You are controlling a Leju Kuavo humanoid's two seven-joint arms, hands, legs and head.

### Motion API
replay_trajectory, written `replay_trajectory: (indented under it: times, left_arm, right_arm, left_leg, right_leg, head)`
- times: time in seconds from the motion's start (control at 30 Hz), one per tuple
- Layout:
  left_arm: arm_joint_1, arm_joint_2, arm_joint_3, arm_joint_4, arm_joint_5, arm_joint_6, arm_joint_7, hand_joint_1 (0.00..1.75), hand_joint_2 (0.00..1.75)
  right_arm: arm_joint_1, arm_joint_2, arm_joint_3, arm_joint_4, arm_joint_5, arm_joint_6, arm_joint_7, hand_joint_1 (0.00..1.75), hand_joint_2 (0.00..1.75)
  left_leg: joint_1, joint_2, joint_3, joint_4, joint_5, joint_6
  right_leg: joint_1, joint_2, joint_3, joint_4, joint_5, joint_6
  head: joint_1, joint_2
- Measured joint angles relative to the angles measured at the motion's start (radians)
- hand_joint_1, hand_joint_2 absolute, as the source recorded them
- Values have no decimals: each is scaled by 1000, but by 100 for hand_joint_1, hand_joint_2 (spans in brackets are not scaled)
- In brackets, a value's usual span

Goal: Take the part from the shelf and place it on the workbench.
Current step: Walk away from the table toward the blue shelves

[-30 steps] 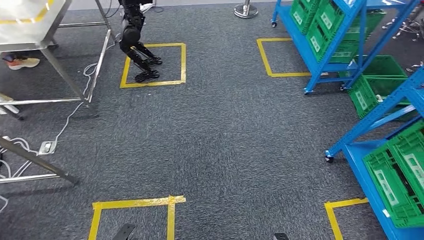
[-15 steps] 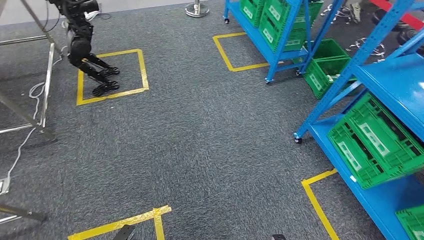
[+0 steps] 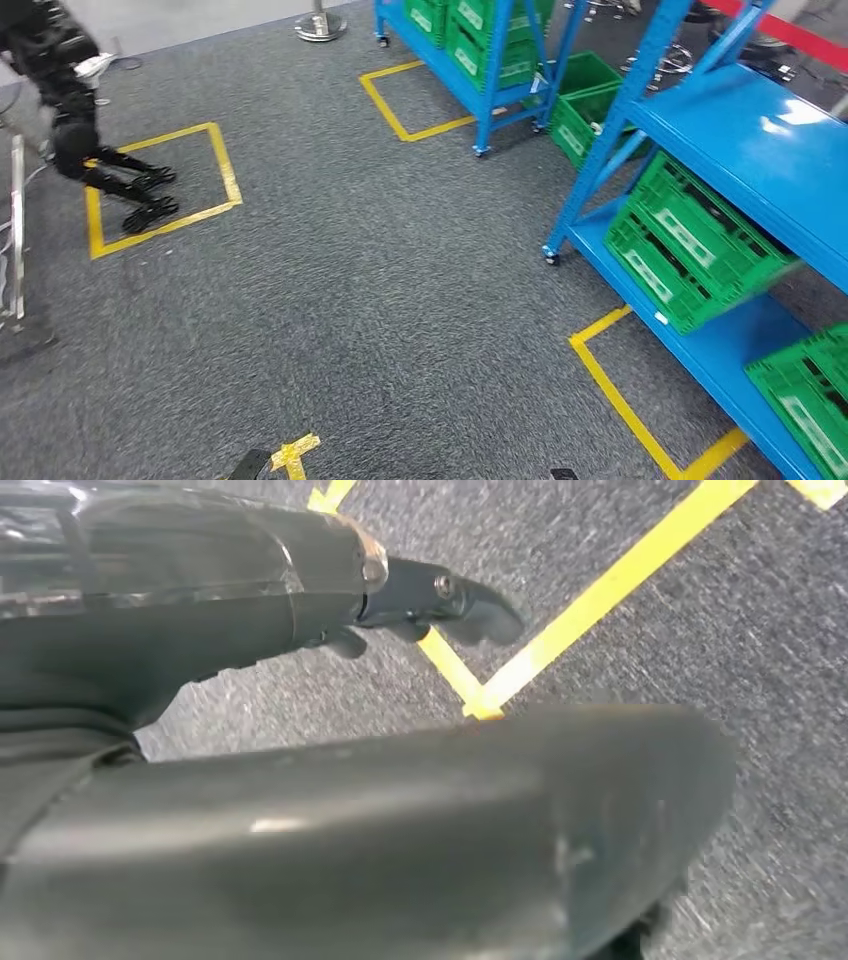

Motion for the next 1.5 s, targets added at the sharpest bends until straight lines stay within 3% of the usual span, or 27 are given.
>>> replay_trajectory:
  times: [0.03, 0.1, 0.17, 0.23, 0.3, 0.37, 0.43, 0.5, 0.53, 0.57, 0.6, 0.67, 0.73, 0.8, 0.83, 0.9, 0.93, 0.97, 1.03, 1.1, 1.17, 1.23, 1.3, 1.33, 1.4, 1.47, 1.5]
  left_arm:
    - [1, 0, 0, 1, 0, 0, 0, 0, 0]
    - [2, 0, 0, 2, 0, 0, 0, 0, 0]
    - [2, -1, 0, 4, 0, 0, 0, 0, 0]
    - [3, -1, 0, 5, 1, 0, 0, 0, 0]
    - [2, -1, 0, 6, 2, 0, -2, 0, 0]
    - [0, -1, 0, 7, 3, 0, -4, 0, 0]
    - [1, -1, 0, 8, 3, -1, -6, 0, 0]
    - [2, -1, 0, 9, 4, -1, -6, 0, 0]
    - [2, -1, 0, 10, 5, -1, -6, 0, 0]
    - [1, -1, 0, 10, 5, -1, -6, 0, 0]
    - [0, -1, 0, 10, 5, -1, -6, 0, 0]
    - [-3, -2, 0, 10, 5, -1, -6, 0, 0]
    - [-5, -3, 0, 10, 5, -1, -6, 0, 0]
    - [-7, -4, 0, 10, 6, -1, -6, 0, 0]
    - [-8, -4, 0, 10, 6, -1, -6, 0, 0]
    - [-11, -7, 1, 10, 6, -1, -7, 0, 0]
    - [-12, -7, 1, 11, 6, -1, -7, 0, 0]
    - [-10, -7, 1, 11, 6, -1, -7, 0, 0]
    - [-6, -6, 0, 14, 7, 0, -6, 0, 0]
    - [-4, -6, 0, 15, 7, 0, -6, 0, 0]
    - [-4, -6, 0, 16, 7, 0, -6, 0, 0]
    - [-4, -6, 0, 16, 7, -1, -6, 0, 0]
    - [-4, -6, 0, 16, 7, -1, -6, 0, 0]
    - [-4, -6, 0, 16, 7, -1, -6, 0, 0]
    - [-6, -6, 0, 16, 6, -1, -6, 0, 0]
    - [-4, -6, 0, 16, 6, -1, -5, 0, 0]
    - [-3, -6, 0, 16, 6, -1, -5, 0, 0]
  right_arm:
    - [2, 1, 0, 0, 0, 0, 0, 0, 0]
    - [5, 3, 1, 1, 0, 0, 0, 0, 0]
    - [3, 4, 1, 2, 0, 0, 0, 0, 0]
    - [0, 5, 1, 3, 0, 0, 0, 0, 0]
    - [1, 5, 0, 3, 0, 1, 0, 0, 0]
    - [2, 6, 1, 4, 0, 1, 0, 0, 0]
    - [-1, 6, 1, 4, 0, 2, -2, 0, 0]
    - [-3, 9, 1, 4, 1, 2, -3, 0, 0]
    - [-1, 10, 1, 4, 1, 2, -4, 0, 0]
    - [2, 11, 1, 4, 1, 2, -4, 0, 0]
    - [5, 11, 2, 5, 1, 3, -4, 0, 0]
    - [6, 10, 2, 6, 1, 3, -4, 0, 0]
    - [3, 8, 2, 7, 1, 3, -4, 0, 0]
    - [4, 6, 2, 9, 1, 2, -4, 0, 0]
    - [6, 5, 2, 9, 1, 2, -5, 0, 0]
    - [4, 4, 2, 10, 1, 2, -5, 0, 0]
    - [1, 4, 2, 10, 1, 2, -5, 0, 0]
    - [-2, 4, 2, 10, 1, 3, -5, 0, 0]
    - [-3, 7, 1, 11, 1, 3, -5, 0, 0]
    - [1, 9, 2, 11, 1, 3, -5, 0, 0]
    - [2, 10, 2, 11, 1, 3, -5, 0, 0]
    - [-2, 10, 2, 12, 1, 3, -6, 0, 0]
    - [-3, 10, 2, 13, 2, 3, -6, 0, 0]
    - [-2, 10, 2, 12, 2, 3, -6, 0, 0]
    - [-1, 9, 2, 13, 4, 3, -6, 0, 0]
    - [-6, 9, 2, 13, 6, 3, -6, 0, 0]
    - [-8, 10, 2, 13, 7, 3, -6, 0, 0]
  left_leg:
    - [0, 3, -18, 14, 14, -2]
    - [3, -6, 2, -64, 93, -5]
    - [12, -62, 48, -179, 149, -6]
    - [15, -95, 70, -223, 149, 1]
    - [12, -69, 76, -229, 146, 14]
    - [12, -38, 82, -234, 144, 26]
    - [10, -2, 89, -236, 139, 35]
    - [5, 34, 94, -236, 131, 39]
    - [4, 50, 97, -236, 127, 39]
    - [2, 63, 102, -236, 123, 39]
    - [1, 75, 109, -236, 118, 37]
    - [-2, 95, 122, -237, 107, 32]
    - [-3, 112, 128, -239, 101, 24]
    - [-2, 127, 136, -244, 98, 15]
    - [0, 114, 142, -245, 93, 10]
    - [3, 48, 125, -201, 63, 2]
    - [4, 12, 97, -149, 39, 1]
    - [4, -4, 59, -87, 15, 1]
    - [3, -2, -4, 0, 3, -1]
    - [3, -1, -9, -39, 65, -1]
    - [9, -48, 30, -152, 142, 0]
    - [14, -91, 57, -218, 158, 5]
    - [12, -75, 66, -229, 150, 14]
    - [12, -62, 69, -233, 150, 19]
    - [14, -29, 79, -241, 148, 31]
    - [10, 7, 87, -243, 141, 38]
    - [9, 26, 90, -243, 137, 40]
  right_leg:
    - [-1, 14, 3, 2, -3, 0]
    - [-4, 42, 10, 10, -13, 6]
    - [-8, 69, 10, 26, -26, 18]
    - [-12, 96, -1, 36, -32, 31]
    - [-16, 119, -8, 36, -31, 42]
    - [-15, 83, -23, 65, -50, 52]
    - [-13, 19, -74, 167, -104, 61]
    - [-16, -3, -142, 291, -148, 66]
    - [-17, -6, -158, 317, -145, 66]
    - [-18, -8, -155, 305, -123, 65]
    - [-17, -14, -130, 252, -85, 60]
    - [-6, -53, -65, 120, -26, 43]
    - [7, -83, -34, 56, -16, 28]
    - [12, -73, -31, 46, -19, 20]
    - [10, -64, -25, 37, -17, 16]
    - [3, -45, -9, 17, -11, 8]
    - [1, -34, -5, 12, -9, 5]
    - [0, -21, -2, 10, -9, 2]
    - [0, 6, 1, 12, -13, 0]
    - [-1, 35, 8, 16, -19, 3]
    - [-4, 61, 10, 26, -31, 12]
    - [-7, 86, 3, 37, -38, 23]
    - [-13, 114, -5, 36, -36, 36]
    - [-13, 111, -6, 36, -37, 41]
    - [-11, 66, -27, 76, -62, 52]
    - [-12, 11, -88, 191, -117, 62]
    - [-14, 1, -125, 257, -141, 66]
  head:
    - [-2, 0]
    - [-3, 0]
    - [-6, 0]
    - [-7, 0]
    - [-6, 0]
    - [0, 0]
    - [10, 0]
    - [15, 0]
    - [15, 0]
    - [16, 0]
    - [17, 0]
    - [17, 0]
    - [18, 0]
    - [19, 0]
    - [19, 0]
    - [16, 0]
    - [13, 0]
    - [9, 0]
    - [3, 0]
    - [0, 0]
    - [-3, 0]
    - [-4, 0]
    - [-3, 0]
    - [-1, 0]
    - [8, 0]
    - [19, 0]
    - [20, 0]
